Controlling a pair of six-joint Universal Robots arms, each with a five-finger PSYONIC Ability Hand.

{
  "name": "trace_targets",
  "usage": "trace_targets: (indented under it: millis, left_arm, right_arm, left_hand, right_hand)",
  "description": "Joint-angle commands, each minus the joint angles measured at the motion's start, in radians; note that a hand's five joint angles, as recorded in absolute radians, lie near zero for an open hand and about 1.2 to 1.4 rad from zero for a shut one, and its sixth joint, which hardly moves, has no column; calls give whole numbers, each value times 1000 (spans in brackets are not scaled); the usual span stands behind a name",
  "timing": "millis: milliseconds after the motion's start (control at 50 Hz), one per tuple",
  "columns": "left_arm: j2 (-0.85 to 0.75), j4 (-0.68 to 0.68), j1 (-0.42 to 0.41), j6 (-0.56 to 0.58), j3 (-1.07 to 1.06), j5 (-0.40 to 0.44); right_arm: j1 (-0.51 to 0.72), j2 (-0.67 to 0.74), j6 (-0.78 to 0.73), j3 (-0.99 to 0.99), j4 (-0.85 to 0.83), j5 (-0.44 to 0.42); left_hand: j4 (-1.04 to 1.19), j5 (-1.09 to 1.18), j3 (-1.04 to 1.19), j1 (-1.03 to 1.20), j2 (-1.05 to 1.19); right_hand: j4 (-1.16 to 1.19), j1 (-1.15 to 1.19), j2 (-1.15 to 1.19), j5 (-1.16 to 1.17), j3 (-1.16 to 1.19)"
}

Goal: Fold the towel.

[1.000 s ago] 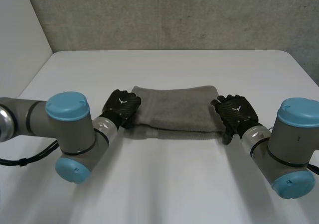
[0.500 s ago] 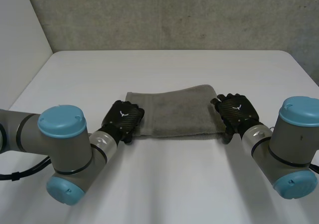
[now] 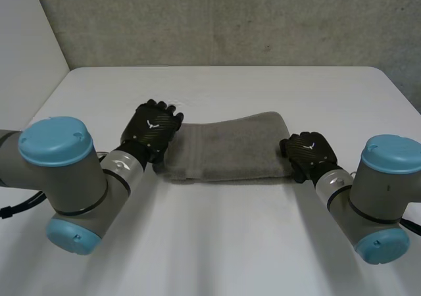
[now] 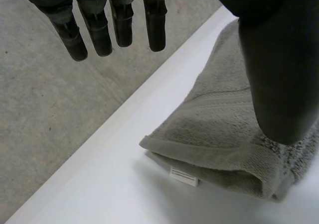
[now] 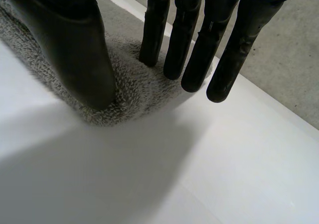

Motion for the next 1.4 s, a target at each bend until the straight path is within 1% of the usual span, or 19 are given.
trace_targets:
  millis: [20,120,240,320,440,680,720,780,820,880,920,980,1120,1140,1160,1180,1200,1300,1400]
  left_arm:
    - [12,-2,13,-16,-18,0]
    - [15,-6,37,-99,-21,-9]
    - [61,-34,91,-288,-24,-29]
    - [104,-58,135,-379,-53,-21]
    - [145,-58,160,-397,-92,-15]
    - [164,-55,160,-398,-104,-15]
    - [164,-55,157,-400,-99,-16]
    - [165,-54,149,-403,-92,-16]
    - [165,-52,145,-404,-86,-20]
    - [171,-54,136,-406,-72,-23]
    - [179,-52,117,-406,-56,-26]
    - [184,-51,109,-407,-50,-26]
    - [185,-49,99,-407,-33,-29]
    - [184,-49,97,-407,-32,-30]
    - [184,-49,93,-409,-29,-30]
    - [184,-49,93,-409,-29,-30]
    - [184,-49,88,-409,-26,-30]
    - [171,-48,67,-415,-7,-30]
    - [131,-46,28,-453,36,-30]
  right_arm:
    - [-3,0,-1,0,0,-1]
    - [-4,-8,-6,4,17,-1]
    - [-21,-34,-18,12,77,-27]
    - [-110,-95,-32,23,196,-114]
    - [-227,-176,-108,23,327,-225]
    - [-224,-324,-201,-57,397,-229]
    - [-199,-325,-193,-75,397,-233]
    - [-83,-311,-197,-125,393,-226]
    - [61,-267,-202,-186,394,-208]
    - [132,-233,-205,-215,394,-187]
    - [259,-155,-205,-276,396,-145]
    - [348,-65,-205,-322,396,-118]
    - [420,101,-211,-393,405,-78]
    - [420,110,-216,-396,410,-56]
    - [420,110,-216,-396,410,-56]
    - [420,106,-214,-395,410,-29]
    - [413,95,-205,-388,410,-1]
    - [399,0,-182,-349,393,62]
    - [355,-83,-95,-290,350,71]
  left_hand:
    - [-72,-40,-66,-72,-66]
    - [-69,-37,-64,-69,-63]
    - [-72,-40,-66,-72,-66]
    - [-72,-40,-66,-72,-66]
    - [-72,-40,-66,-72,-66]
    - [-72,-40,-66,-72,-66]
    - [-72,-40,-66,-72,-66]
    - [-72,-40,-66,-72,-66]
    - [-72,-40,-66,-72,-66]
    - [-72,-40,-66,-72,-66]
    - [-72,-40,-66,-72,-66]
    - [-72,-40,-66,-72,-66]
    - [-72,-40,-66,-72,-66]
    - [-72,-40,-66,-72,-66]
    - [-72,-40,-66,-72,-66]
    - [-72,-40,-66,-72,-66]
    - [-72,-40,-66,-72,-66]
    - [-72,-40,-66,-72,-66]
    - [-72,-40,-66,-72,-66]
  right_hand:
    - [116,107,114,114,112]
    - [494,485,491,492,490]
    - [535,526,532,533,531]
    - [535,526,532,533,531]
    - [535,526,532,533,531]
    - [535,526,532,533,531]
    - [535,526,532,533,531]
    - [535,526,532,533,531]
    - [535,526,532,533,531]
    - [535,526,532,533,531]
    - [535,526,532,533,531]
    - [535,526,532,533,531]
    - [535,526,532,533,531]
    - [-8,-17,-10,-10,-11]
    - [-13,-22,-16,-15,-17]
    - [-583,-592,-585,-585,-586]
    - [-687,-696,-689,-689,-691]
    - [-687,-696,-689,-689,-691]
    - [-687,-696,-689,-689,-691]
